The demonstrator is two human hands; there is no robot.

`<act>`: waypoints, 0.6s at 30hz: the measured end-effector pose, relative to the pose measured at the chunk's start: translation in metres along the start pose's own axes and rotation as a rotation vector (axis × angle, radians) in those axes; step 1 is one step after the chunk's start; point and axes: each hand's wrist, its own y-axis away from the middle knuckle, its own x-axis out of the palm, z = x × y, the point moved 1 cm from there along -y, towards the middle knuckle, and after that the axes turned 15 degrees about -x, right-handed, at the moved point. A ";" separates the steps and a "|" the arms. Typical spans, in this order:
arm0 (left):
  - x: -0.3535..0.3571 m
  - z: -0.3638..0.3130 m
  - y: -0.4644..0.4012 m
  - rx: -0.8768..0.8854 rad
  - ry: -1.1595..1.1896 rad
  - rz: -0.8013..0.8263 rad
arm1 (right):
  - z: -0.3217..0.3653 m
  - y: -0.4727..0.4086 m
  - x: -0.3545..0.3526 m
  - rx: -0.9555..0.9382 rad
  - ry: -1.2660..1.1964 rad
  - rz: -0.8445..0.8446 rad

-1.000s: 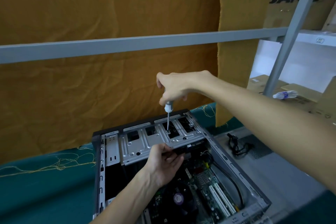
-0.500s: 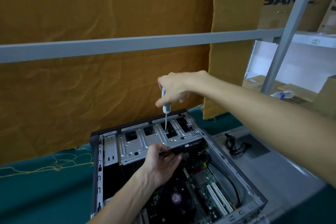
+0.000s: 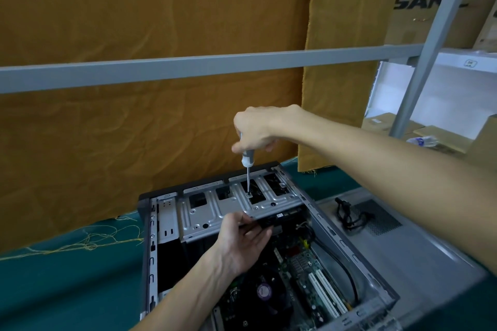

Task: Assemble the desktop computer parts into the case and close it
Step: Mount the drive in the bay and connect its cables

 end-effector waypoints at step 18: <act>-0.002 -0.002 -0.004 -0.015 0.003 0.022 | -0.015 -0.010 0.062 -0.123 -1.242 -0.458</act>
